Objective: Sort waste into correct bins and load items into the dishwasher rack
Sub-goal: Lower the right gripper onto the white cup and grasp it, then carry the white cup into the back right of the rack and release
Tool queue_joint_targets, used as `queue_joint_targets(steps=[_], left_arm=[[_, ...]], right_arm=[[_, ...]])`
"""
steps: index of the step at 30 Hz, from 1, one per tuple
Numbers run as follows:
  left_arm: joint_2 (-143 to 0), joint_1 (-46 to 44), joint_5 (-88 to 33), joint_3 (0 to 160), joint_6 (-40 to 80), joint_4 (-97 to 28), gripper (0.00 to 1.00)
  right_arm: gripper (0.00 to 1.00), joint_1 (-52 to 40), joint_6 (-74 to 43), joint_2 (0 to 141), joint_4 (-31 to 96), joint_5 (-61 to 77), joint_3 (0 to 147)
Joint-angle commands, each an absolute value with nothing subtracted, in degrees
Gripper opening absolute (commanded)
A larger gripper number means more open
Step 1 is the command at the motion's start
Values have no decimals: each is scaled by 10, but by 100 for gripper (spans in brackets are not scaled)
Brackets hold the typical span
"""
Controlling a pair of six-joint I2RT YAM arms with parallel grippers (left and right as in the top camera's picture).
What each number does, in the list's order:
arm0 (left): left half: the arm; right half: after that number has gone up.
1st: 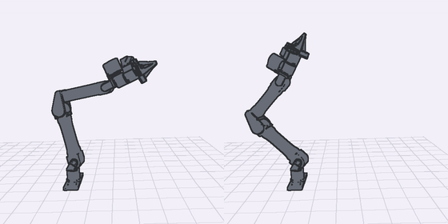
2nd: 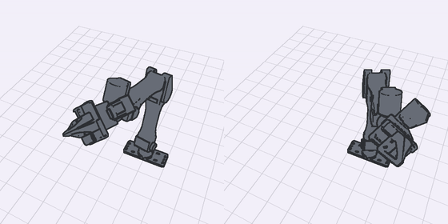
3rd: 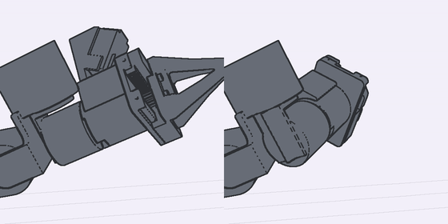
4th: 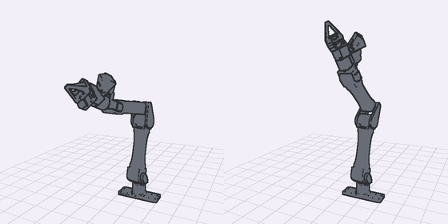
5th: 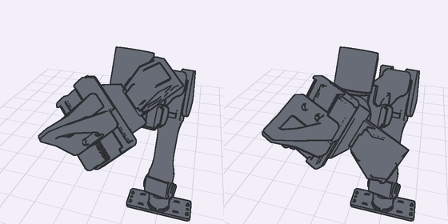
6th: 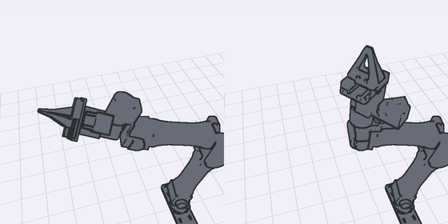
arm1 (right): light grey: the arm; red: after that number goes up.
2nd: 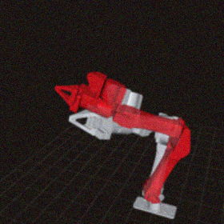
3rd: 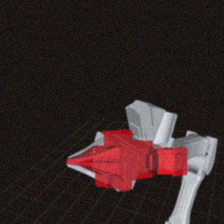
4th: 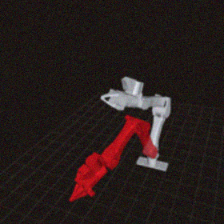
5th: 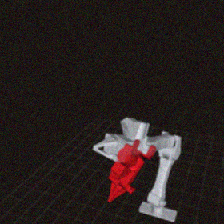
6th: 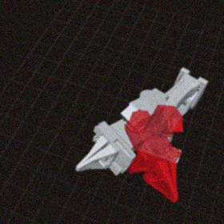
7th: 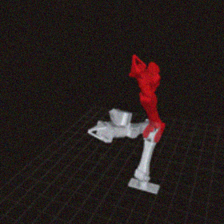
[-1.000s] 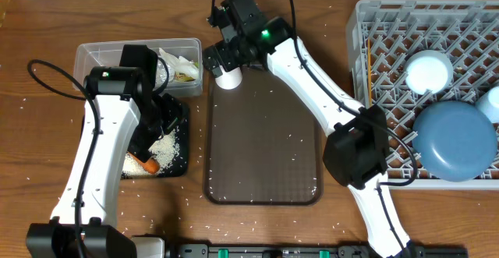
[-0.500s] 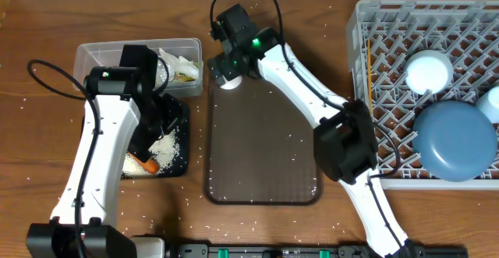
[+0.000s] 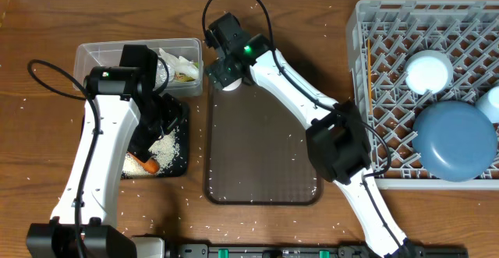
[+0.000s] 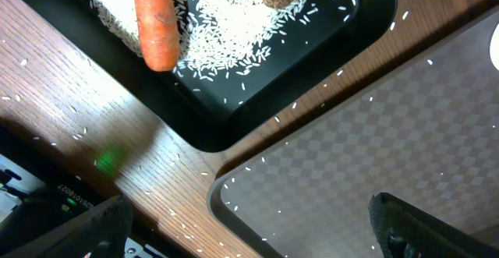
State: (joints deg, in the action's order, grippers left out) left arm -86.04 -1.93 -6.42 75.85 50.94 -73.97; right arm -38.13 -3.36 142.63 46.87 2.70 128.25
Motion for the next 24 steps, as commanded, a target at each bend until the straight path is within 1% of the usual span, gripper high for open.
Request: queue_joint_targets(steps=[1,4,6,7,11,17,24], left_arm=[[-853,-18,-53,761,504,-743,98],[-853,-18,-53,761,504,-743,98],[-853,-18,-53,761,504,-743,98],[-853,-18,-53,761,504,-743,98],[-853,-18,-53,761,504,-743,98],[-853,-18,-53,761,504,-743,98],[-853,-18,-53,761,504,-743,98]], right_arm=[[87,-383,-29,1436,468,-6,1281],[80,-382,-29,1436,469,-11,1281],[69,-382,-29,1436,469,-11,1281],[66,-381,-30,1436,469,-11,1281],[67,-380,-48,1436,467,-11,1281],[56,-377,-58,1423,470,-11,1282],[53,-358,-73,1370,481,-11,1282]])
